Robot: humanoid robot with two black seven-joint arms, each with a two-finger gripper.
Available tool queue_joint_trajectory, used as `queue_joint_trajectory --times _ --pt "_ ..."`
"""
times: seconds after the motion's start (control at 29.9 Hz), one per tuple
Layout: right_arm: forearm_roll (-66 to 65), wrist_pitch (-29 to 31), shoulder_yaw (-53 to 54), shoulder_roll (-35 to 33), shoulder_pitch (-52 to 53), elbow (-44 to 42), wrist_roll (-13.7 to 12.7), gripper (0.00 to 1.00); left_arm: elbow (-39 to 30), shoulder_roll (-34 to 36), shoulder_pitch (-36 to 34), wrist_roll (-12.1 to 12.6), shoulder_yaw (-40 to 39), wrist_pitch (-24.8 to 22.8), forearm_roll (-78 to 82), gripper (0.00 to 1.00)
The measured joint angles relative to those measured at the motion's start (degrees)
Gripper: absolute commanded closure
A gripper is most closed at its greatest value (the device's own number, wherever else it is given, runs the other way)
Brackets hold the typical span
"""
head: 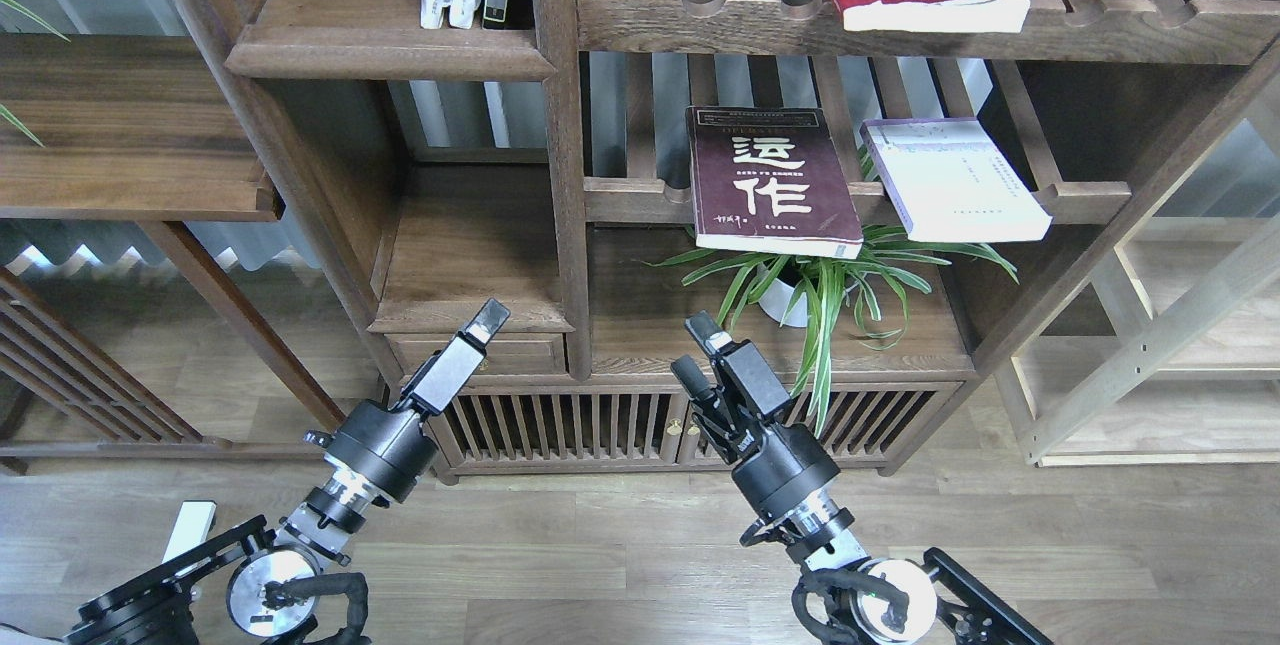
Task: Organize books on shelf
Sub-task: 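Raise both grippers toward the dark red book on the middle shelf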
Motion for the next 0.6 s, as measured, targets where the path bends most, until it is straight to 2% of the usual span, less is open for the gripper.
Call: queue_joint_trajectory --times 0.6 --pt "0.26 0.0 0.4 0.0 -0.73 -2.52 0.47 0.0 -0.05 -0.52 -0.94 0.31 -0.77 0.0 2.75 0.01"
